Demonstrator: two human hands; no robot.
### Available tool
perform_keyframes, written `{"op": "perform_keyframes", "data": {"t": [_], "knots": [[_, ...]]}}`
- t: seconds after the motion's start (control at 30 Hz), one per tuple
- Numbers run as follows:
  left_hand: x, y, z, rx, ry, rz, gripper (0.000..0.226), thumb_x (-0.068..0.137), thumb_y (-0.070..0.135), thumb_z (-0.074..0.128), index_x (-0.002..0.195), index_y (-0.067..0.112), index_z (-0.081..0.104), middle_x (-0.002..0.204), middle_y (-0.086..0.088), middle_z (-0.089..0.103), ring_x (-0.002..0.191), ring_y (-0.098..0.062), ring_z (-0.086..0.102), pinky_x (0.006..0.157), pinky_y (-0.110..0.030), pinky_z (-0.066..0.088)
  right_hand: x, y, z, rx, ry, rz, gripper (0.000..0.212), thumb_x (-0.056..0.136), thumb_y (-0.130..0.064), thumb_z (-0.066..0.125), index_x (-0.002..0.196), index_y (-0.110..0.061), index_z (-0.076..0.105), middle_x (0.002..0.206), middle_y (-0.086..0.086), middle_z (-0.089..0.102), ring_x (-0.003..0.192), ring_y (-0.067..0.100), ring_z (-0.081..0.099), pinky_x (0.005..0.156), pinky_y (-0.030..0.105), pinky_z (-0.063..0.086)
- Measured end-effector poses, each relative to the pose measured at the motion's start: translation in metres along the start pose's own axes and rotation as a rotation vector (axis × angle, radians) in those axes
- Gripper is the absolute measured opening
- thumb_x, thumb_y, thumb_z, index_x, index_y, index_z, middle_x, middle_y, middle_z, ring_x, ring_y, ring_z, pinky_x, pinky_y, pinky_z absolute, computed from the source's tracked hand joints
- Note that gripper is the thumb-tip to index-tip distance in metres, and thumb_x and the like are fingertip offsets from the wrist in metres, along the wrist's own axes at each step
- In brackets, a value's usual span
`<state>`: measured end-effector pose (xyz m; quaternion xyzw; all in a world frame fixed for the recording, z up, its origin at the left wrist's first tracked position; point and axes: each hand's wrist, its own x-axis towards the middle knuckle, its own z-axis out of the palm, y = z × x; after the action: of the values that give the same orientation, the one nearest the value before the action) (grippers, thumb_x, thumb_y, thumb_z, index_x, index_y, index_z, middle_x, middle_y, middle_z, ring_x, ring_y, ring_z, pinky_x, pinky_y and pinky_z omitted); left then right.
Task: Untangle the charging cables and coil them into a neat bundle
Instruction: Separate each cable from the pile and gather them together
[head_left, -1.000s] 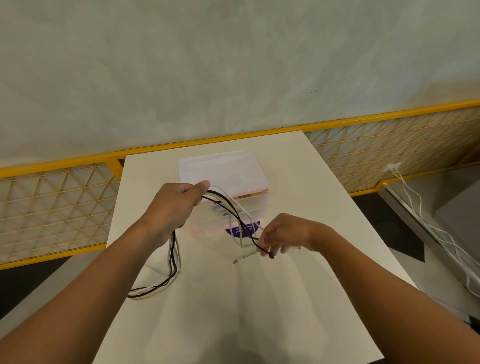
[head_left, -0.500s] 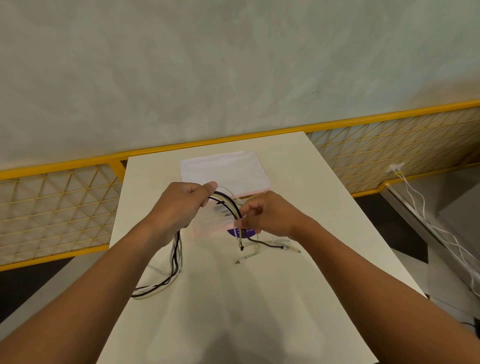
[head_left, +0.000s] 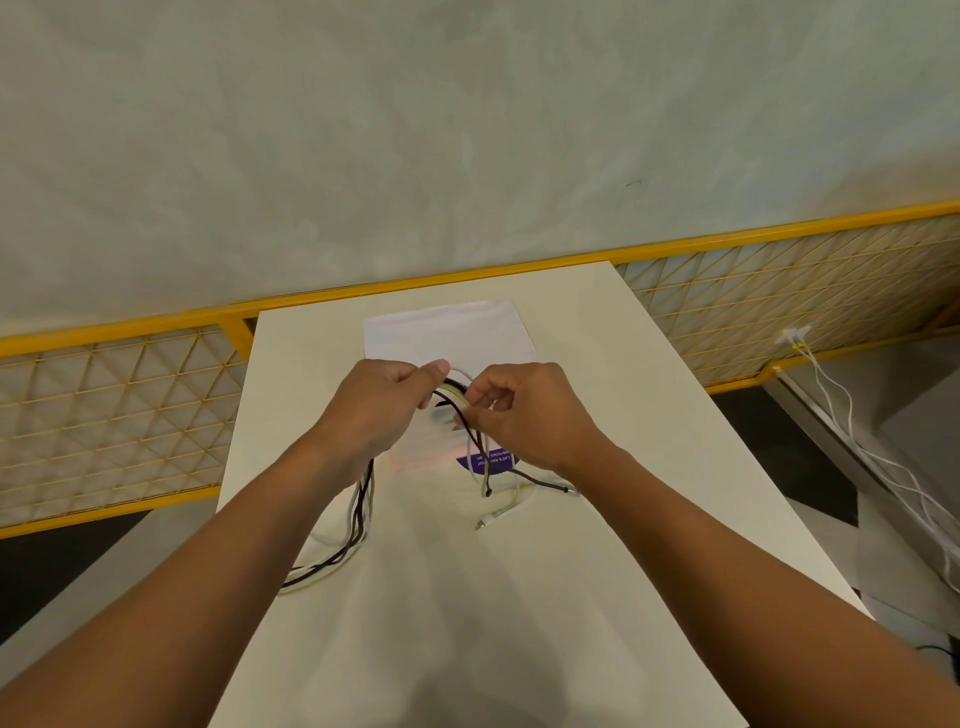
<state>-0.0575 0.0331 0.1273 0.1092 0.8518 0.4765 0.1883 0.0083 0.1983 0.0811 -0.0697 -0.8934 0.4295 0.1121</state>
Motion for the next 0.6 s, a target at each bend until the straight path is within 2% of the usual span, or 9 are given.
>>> {"op": "perform_keyframes", "data": {"t": [0.13, 0.27, 0.4, 0.5, 0.6], "knots": [[0.000, 0.002, 0.001, 0.020, 0.025, -0.002, 0.050, 0.096, 0.048, 0.059, 0.063, 0.010, 0.052, 0.042, 0.008, 0.031, 0.034, -0.009, 0.026, 0.053, -0.028, 0.029, 0.001, 0.004, 0.002, -0.047, 0.014, -0.014, 0.011, 0.089, -0.025, 0.075, 0.088, -0.015, 0.076, 0.072, -0.004, 0.070, 0.063, 0.011, 0.061, 0.066, 0.026, 0.053], [0.003, -0.003, -0.009, -0.019, 0.062, -0.018, 0.051, 0.095, 0.047, 0.060, 0.061, 0.011, 0.048, 0.047, 0.004, 0.029, 0.042, -0.013, 0.023, 0.053, -0.030, 0.026, 0.002, 0.020, -0.014, 0.097, -0.088, 0.168, 0.016, 0.092, -0.027, 0.072, 0.082, -0.015, 0.076, 0.069, 0.008, 0.072, 0.050, 0.002, 0.056, 0.052, 0.017, 0.046], [0.007, -0.009, -0.020, -0.064, 0.067, -0.030, 0.052, 0.094, 0.050, 0.062, 0.060, 0.013, 0.044, 0.053, -0.002, 0.025, 0.047, -0.018, 0.016, 0.053, -0.030, 0.019, -0.004, 0.048, -0.035, 0.204, -0.064, 0.300, 0.022, 0.092, -0.028, 0.072, 0.074, -0.016, 0.076, 0.063, 0.010, 0.066, 0.049, 0.006, 0.051, 0.049, 0.016, 0.040], [0.010, -0.010, -0.020, -0.071, 0.065, -0.038, 0.052, 0.094, 0.049, 0.062, 0.061, 0.013, 0.044, 0.050, 0.002, 0.026, 0.048, -0.018, 0.016, 0.052, -0.030, 0.019, -0.007, 0.066, -0.046, 0.305, -0.046, 0.398, 0.021, 0.088, -0.024, 0.077, 0.085, -0.004, 0.078, 0.066, 0.004, 0.062, 0.059, 0.010, 0.056, 0.060, 0.019, 0.049], [0.011, -0.011, -0.019, -0.079, 0.070, -0.044, 0.053, 0.094, 0.049, 0.062, 0.060, 0.013, 0.044, 0.047, 0.004, 0.027, 0.048, -0.019, 0.016, 0.052, -0.030, 0.019, -0.010, 0.082, -0.053, 0.321, -0.025, 0.453, 0.023, 0.085, -0.026, 0.079, 0.090, -0.003, 0.079, 0.072, 0.009, 0.065, 0.064, 0.016, 0.058, 0.069, 0.030, 0.052]]}}
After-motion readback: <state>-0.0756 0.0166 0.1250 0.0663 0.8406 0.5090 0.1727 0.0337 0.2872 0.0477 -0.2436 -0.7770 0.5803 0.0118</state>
